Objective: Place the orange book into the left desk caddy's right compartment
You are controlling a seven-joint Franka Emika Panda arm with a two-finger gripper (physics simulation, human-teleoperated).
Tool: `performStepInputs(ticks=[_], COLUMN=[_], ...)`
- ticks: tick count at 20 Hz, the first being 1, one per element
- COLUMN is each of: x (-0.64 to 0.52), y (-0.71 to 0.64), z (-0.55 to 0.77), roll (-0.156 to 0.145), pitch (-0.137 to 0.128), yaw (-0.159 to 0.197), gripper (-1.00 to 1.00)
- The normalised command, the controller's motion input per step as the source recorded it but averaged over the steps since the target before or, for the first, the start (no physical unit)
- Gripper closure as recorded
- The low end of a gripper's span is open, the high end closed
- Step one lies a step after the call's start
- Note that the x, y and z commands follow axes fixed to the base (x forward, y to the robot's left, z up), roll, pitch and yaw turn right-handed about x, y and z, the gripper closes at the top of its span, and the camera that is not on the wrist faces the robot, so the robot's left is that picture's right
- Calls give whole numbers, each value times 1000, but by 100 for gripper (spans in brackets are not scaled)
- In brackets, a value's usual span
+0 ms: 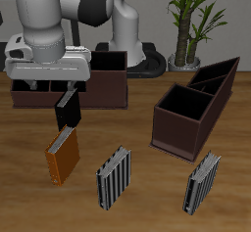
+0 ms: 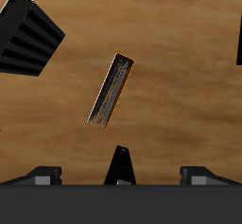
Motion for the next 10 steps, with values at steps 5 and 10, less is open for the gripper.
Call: performStepInputs(ticks=[5, 10], x=[240, 233], y=[-249, -198], z=[-110, -292], roll=[-8, -16], pitch=[-79, -22], yaw=[0, -61], gripper=[-100, -100])
